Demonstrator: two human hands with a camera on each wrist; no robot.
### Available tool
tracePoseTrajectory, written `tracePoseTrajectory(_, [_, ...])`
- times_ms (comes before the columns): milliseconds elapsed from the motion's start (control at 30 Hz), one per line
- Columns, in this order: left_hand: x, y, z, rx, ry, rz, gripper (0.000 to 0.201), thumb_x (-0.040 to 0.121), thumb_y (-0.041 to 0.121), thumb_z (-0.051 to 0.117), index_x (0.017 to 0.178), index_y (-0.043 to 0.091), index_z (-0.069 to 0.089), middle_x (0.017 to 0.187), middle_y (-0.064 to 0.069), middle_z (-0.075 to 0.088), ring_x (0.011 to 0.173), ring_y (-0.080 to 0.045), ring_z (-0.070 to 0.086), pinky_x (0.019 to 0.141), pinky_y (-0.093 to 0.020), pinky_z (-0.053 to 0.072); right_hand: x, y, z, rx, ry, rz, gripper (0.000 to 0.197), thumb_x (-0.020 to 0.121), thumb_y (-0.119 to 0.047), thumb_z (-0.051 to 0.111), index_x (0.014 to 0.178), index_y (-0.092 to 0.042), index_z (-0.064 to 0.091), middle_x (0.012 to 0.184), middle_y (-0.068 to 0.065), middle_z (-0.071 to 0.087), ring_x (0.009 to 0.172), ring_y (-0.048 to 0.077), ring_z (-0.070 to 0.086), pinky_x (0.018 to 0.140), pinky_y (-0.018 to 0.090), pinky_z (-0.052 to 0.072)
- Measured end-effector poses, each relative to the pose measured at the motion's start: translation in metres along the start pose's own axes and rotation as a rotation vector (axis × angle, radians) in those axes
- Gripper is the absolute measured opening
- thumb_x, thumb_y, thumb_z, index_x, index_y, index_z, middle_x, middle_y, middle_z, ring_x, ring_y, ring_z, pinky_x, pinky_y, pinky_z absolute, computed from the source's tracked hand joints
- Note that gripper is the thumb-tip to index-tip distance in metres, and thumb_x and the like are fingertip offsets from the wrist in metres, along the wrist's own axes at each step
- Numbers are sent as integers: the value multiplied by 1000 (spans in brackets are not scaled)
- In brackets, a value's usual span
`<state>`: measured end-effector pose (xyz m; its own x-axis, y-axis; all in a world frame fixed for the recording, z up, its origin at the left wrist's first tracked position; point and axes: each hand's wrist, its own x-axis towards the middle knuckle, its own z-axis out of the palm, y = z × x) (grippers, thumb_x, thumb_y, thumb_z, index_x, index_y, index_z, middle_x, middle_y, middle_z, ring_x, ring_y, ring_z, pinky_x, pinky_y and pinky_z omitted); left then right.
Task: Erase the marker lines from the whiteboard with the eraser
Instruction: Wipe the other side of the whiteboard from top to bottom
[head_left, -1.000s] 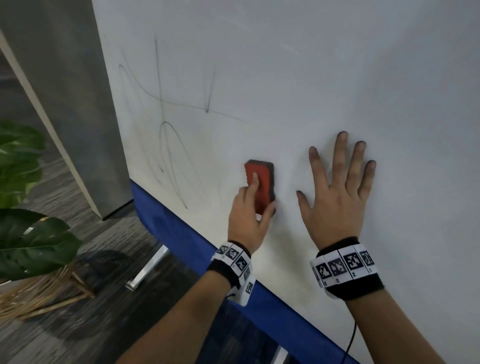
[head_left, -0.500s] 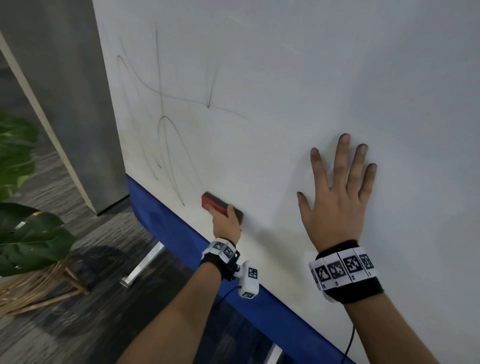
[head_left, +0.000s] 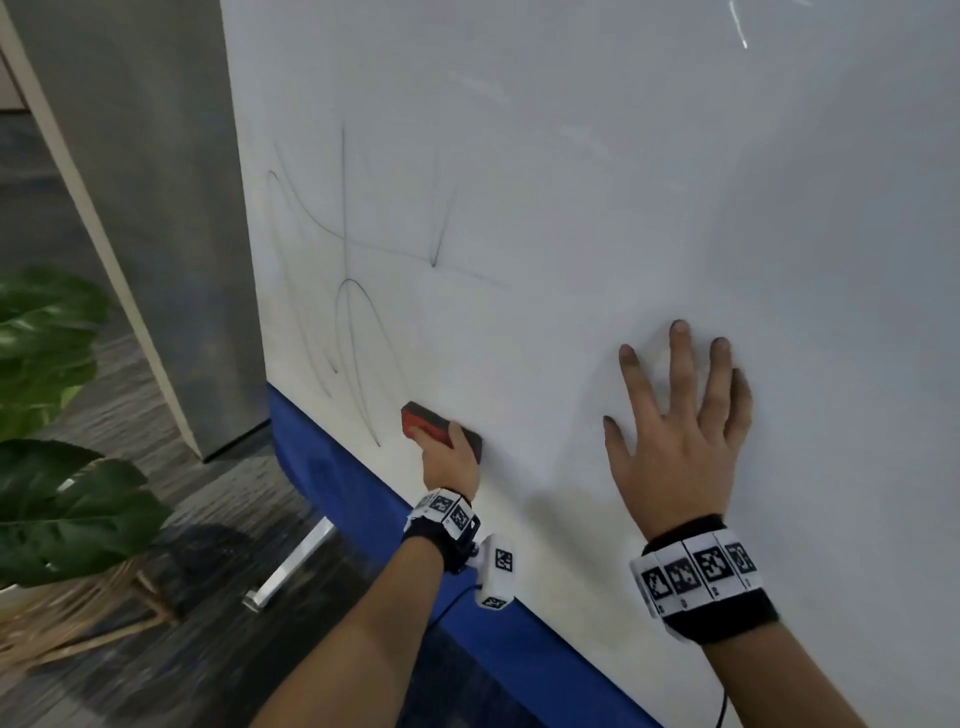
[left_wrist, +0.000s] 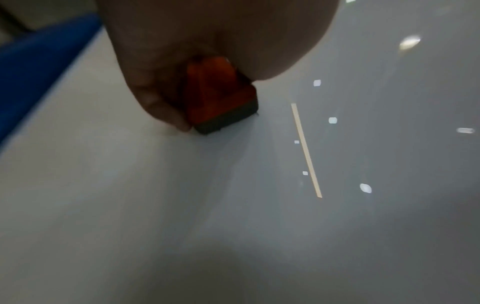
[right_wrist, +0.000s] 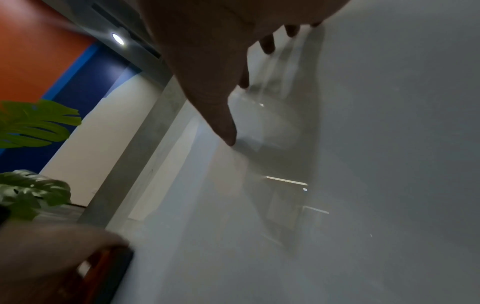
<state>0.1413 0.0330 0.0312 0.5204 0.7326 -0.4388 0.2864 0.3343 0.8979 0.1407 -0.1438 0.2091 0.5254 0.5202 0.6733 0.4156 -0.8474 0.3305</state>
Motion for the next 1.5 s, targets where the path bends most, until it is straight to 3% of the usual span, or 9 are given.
tracePoseTrajectory(133, [-42,89,-6,-95,0,409,76,104,47,50,164,23,9,162,-3,37,137,-25,51,111,-27,39,54,1,-28,48,64,-74,67,82,-18,77,144,-18,54,164,15,30,151,40,23,124,54,11])
tracePoseTrajectory(333, [-70,186,-17,92,-35,976,77,100,53,53,162,29,14,134,4,51,110,-10,57,90,-22,47,157,-6,-74,67,144,-10,73,87,-28,66,155,-20,39,170,17,11,156,43,6,126,57,2])
tracePoseTrajectory(667, [0,177,-35,-140,71,396,74,102,51,47,162,40,4,154,3,49,127,-27,60,104,-29,42,212,-34,-82,18,112,42,86,87,-40,69,159,-18,27,169,23,0,155,46,1,123,65,1])
tracePoseTrajectory(867, [-20,180,-47,163,-59,939,76,100,49,55,162,34,14,132,1,53,109,-12,58,93,-28,50,216,-58,-86,30,96,99,78,88,-37,64,157,-24,31,167,30,-1,153,53,0,121,69,3])
tracePoseTrajectory(1100, [43,209,-81,110,70,642,75,103,46,49,163,36,5,137,-6,55,115,-29,63,93,-37,52,219,-57,-85,9,65,131,81,87,-35,67,158,-25,29,167,30,-3,154,50,-2,121,69,4])
tracePoseTrajectory(1233, [23,214,-82,286,-45,1070,75,100,55,50,160,42,8,105,0,53,91,-20,55,80,-35,52,235,-79,-83,17,68,33,85,84,-34,72,158,-21,32,169,23,-2,155,46,-2,123,65,1])
tracePoseTrajectory(1333, [33,238,-90,325,-44,1187,74,98,56,54,159,41,16,101,1,50,87,-18,52,78,-34,49,247,-91,-79,-1,65,-29,88,85,-39,72,160,-22,29,170,19,-3,156,44,-2,124,65,2])
tracePoseTrajectory(1400, [62,254,-100,210,-16,1060,76,97,56,55,160,40,15,115,-3,57,99,-21,58,88,-34,50,250,-95,-76,-5,63,-8,87,87,-41,70,161,-23,26,170,19,-4,156,44,-3,123,66,2])
tracePoseTrajectory(1500, [116,268,-123,-40,56,574,76,101,46,54,163,31,13,142,-11,58,125,-32,59,106,-38,46,250,-95,-72,-21,50,12,88,88,-40,69,162,-24,24,170,19,-5,156,44,-4,123,66,3])
